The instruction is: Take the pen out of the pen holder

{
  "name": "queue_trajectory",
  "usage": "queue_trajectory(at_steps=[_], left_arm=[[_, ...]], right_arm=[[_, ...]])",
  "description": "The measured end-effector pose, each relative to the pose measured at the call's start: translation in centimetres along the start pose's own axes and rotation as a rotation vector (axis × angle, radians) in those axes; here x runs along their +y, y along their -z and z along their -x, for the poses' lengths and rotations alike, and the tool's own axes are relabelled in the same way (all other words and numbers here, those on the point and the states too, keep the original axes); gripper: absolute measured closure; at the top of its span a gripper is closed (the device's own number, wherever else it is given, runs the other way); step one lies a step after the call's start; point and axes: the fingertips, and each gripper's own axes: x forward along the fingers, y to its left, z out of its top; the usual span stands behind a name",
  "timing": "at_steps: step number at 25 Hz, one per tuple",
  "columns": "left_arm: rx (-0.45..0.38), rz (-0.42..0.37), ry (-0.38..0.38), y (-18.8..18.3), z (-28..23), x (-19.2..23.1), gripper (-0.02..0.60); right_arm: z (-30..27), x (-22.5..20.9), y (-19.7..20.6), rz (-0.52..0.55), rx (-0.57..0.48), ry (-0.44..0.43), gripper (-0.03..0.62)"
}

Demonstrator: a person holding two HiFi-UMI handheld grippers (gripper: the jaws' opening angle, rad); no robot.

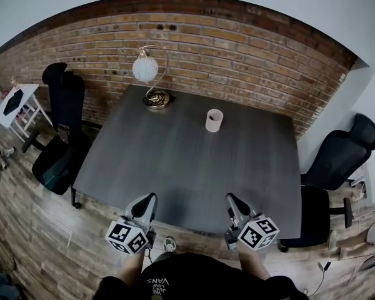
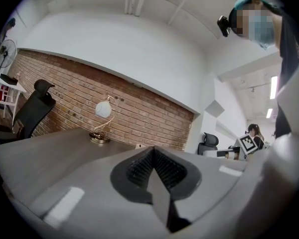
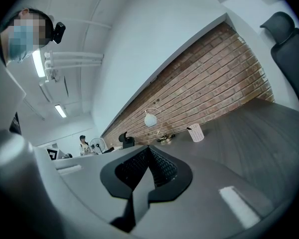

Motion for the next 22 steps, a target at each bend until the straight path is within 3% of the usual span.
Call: queue_trajectory(at_steps=[7, 15, 17, 22], left_arm=[[0.035, -0.005, 0.072, -0.8, -2.2, 4.5, 0.529], [0.075, 0.012, 0.132, -0.4, -3.9, 7.6, 0.529], [0.077, 0.025, 0.137, 0.0, -4.2, 7.7, 0.529], [0.087, 0.041, 0.133, 0.3, -5.2, 8.1, 0.529]], right_arm=[[-4.6, 1.1, 0.5, 0.008, -0.037, 0.051, 0.592], [-8.6, 1.3, 0.2, 0.092, -0.046, 0.115, 0.589], [-9.3, 1.0, 0.1, 0.109, -0.038, 0.125, 0.523], [-11.0, -0.2, -0.4, 0.13, -0.02, 0.136, 0.502]])
